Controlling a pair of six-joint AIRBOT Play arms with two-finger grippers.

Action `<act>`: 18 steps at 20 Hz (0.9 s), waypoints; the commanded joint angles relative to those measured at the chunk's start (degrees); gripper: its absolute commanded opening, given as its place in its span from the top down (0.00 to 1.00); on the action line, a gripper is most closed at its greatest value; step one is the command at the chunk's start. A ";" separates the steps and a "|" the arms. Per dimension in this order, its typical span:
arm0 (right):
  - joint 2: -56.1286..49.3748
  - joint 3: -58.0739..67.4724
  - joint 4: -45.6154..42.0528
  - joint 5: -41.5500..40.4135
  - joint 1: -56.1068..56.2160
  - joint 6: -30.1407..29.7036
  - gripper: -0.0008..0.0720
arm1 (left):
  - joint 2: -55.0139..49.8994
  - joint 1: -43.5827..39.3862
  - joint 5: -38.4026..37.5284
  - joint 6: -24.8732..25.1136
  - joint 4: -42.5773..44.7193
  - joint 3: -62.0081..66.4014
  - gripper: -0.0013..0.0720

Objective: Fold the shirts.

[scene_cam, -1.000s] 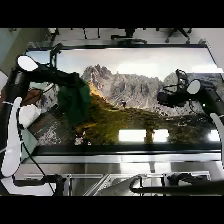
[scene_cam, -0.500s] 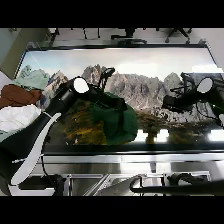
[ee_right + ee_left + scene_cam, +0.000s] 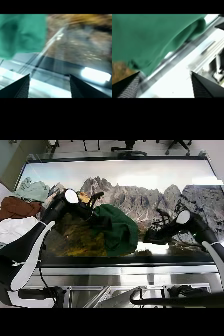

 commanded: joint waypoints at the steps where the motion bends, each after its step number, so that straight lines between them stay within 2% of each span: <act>1: -2.43 -4.52 5.64 -11.06 6.08 -3.67 0.25 | 1.99 1.09 4.46 1.29 -0.02 -12.74 0.03; 4: -6.51 -4.52 6.21 -13.16 6.82 -5.53 0.25 | 0.70 0.15 11.39 1.31 -0.20 -19.39 0.03; 7: -9.38 -4.50 6.71 -15.69 6.82 -8.07 0.25 | -2.14 -0.44 16.76 2.49 -3.13 -19.82 0.03; 10: -11.63 -4.48 7.41 -18.97 6.82 -8.26 0.25 | -6.36 -1.86 17.44 3.63 -6.23 -16.26 0.03; 11: -12.11 -4.48 8.74 -19.85 6.82 -9.99 0.31 | -7.50 -2.62 17.25 3.72 -6.25 -14.71 0.15; 13: -12.76 -4.48 12.81 -21.18 6.82 -14.91 0.54 | -8.76 -3.76 16.61 4.24 -6.16 -11.96 0.69; 14: -12.85 -4.46 14.49 -21.44 6.82 -16.65 0.70 | -8.90 -4.00 15.74 4.48 -6.01 -10.60 0.93; 15: -12.79 -4.28 14.84 -21.29 6.80 -16.98 0.97 | -8.72 -3.96 14.62 4.96 -6.01 -9.20 0.96; 18: -11.06 -1.03 11.56 -15.89 4.55 -17.18 0.96 | -5.70 -1.81 9.88 5.11 -6.01 -4.59 0.96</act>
